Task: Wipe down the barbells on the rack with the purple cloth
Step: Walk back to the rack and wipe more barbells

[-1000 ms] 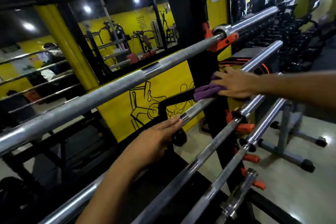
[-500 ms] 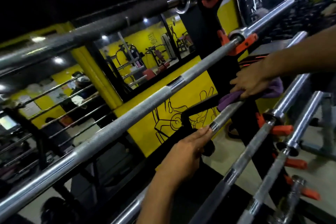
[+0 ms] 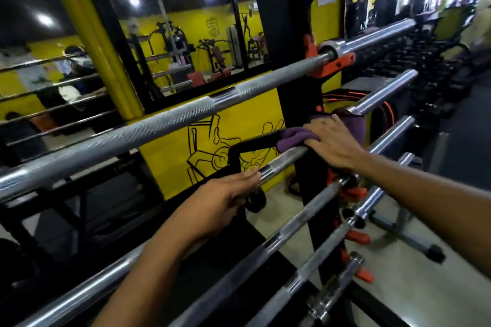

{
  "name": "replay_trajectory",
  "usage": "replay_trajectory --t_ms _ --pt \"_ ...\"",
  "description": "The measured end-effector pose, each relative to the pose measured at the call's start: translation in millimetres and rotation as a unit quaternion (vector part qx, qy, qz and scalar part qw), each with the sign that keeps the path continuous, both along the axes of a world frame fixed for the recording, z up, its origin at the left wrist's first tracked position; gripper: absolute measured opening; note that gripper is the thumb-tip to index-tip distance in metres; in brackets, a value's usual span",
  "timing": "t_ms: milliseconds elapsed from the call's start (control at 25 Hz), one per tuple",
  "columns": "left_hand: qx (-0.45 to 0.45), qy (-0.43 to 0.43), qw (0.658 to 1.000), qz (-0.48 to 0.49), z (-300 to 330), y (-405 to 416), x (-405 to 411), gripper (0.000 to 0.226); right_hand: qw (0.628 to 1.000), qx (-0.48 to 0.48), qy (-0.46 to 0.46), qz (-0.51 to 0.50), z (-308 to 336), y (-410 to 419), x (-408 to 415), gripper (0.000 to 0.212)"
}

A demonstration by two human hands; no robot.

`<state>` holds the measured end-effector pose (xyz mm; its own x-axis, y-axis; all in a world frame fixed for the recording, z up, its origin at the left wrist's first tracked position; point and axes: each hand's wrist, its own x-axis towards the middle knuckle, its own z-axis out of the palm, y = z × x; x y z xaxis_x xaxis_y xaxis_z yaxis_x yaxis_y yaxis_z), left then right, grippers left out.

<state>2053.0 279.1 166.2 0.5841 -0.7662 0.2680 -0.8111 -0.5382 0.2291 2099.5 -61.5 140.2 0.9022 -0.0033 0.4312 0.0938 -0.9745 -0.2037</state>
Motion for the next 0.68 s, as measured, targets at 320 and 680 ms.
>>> replay_trajectory --t_ms 320,680 --pt "-0.017 -0.029 0.999 0.010 -1.6 19.8 -1.5 0.070 0.970 0.036 -0.183 0.157 -44.3 107.9 -44.2 0.051" --pt "-0.061 -0.045 0.997 -0.016 -3.8 15.0 -4.0 0.070 0.948 -0.172 0.047 0.265 33.9 12.3 5.4 0.065"
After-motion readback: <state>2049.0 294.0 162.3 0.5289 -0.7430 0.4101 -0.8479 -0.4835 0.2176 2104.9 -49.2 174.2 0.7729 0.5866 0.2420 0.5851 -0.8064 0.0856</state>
